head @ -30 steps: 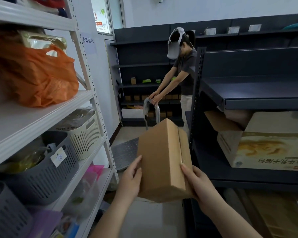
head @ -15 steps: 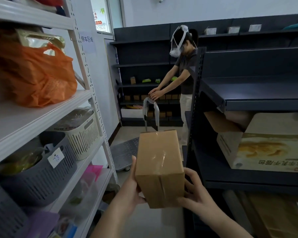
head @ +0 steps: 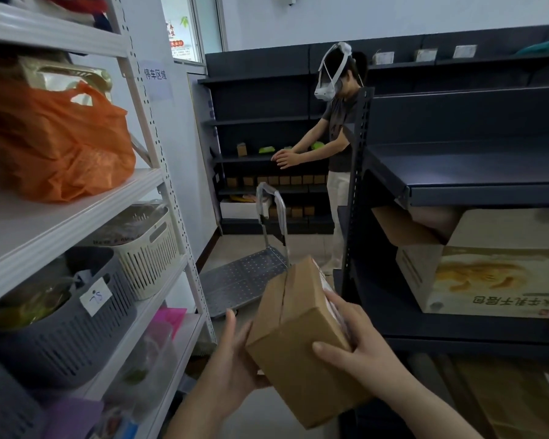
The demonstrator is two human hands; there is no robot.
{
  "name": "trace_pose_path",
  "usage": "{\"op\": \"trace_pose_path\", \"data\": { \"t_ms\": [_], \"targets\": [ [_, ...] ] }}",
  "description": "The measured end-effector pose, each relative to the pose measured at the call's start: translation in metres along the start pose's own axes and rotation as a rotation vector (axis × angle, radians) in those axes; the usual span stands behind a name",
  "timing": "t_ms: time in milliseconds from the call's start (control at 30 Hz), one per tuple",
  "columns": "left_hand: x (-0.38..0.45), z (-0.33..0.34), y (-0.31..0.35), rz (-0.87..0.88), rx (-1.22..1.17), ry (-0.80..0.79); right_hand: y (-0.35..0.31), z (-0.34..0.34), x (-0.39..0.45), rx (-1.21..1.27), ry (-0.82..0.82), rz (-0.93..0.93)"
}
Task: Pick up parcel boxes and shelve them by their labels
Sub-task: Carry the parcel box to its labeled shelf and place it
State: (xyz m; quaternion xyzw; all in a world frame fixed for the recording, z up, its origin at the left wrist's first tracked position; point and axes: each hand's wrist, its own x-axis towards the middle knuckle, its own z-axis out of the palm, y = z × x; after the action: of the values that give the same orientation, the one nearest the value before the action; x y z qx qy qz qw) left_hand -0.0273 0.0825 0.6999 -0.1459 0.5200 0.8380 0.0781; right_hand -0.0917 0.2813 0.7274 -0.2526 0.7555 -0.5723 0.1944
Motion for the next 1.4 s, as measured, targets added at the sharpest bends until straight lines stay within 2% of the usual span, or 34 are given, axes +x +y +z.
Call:
{"op": "trace_pose_path", "data": {
  "t_ms": [233,333,533,667,767,867,933,1033,1100,1167,1267,1400],
  "targets": [
    [0.007,0.004,-0.002,-0.099,0.132,0.137,-0.010,0.007,-0.009,-0.594,-0.030,-0.100],
    [0.007,0.009,-0.005,-0.068,0.038,0.144,-0.017,0.007,-0.011,-0.690,-0.041,-0.120],
    [0.013,0.007,-0.019,-0.012,-0.341,0.102,-0.015,0.002,-0.010,-0.264,0.144,-0.192],
    [0.015,0.007,-0.019,0.044,-0.358,0.067,-0.009,0.005,-0.005,-0.179,0.268,-0.218],
    [0.015,0.007,-0.020,0.060,-0.372,0.046,-0.004,0.004,-0.004,0.104,0.312,-0.082],
    [0.014,0.008,-0.020,0.102,-0.421,0.059,0.006,0.004,-0.005,0.527,0.238,0.081],
    [0.013,0.010,-0.020,0.135,-0.473,0.044,0.017,0.008,-0.006,0.668,0.188,0.165],
    [0.015,0.010,-0.026,0.187,-0.483,0.019,0.033,0.017,-0.009,0.764,0.095,0.302],
    [0.018,0.004,-0.034,0.211,-0.448,0.025,0.041,0.022,-0.010,0.809,0.038,0.330],
    [0.019,-0.002,-0.040,0.234,-0.403,0.049,0.046,0.025,-0.011,0.841,0.009,0.256],
    [0.016,-0.004,-0.037,0.261,-0.288,-0.012,0.048,0.021,-0.006,0.836,0.053,0.142],
    [0.014,-0.017,-0.016,0.270,-0.168,0.074,0.036,-0.009,0.021,0.726,0.113,0.083]
  ]
}}
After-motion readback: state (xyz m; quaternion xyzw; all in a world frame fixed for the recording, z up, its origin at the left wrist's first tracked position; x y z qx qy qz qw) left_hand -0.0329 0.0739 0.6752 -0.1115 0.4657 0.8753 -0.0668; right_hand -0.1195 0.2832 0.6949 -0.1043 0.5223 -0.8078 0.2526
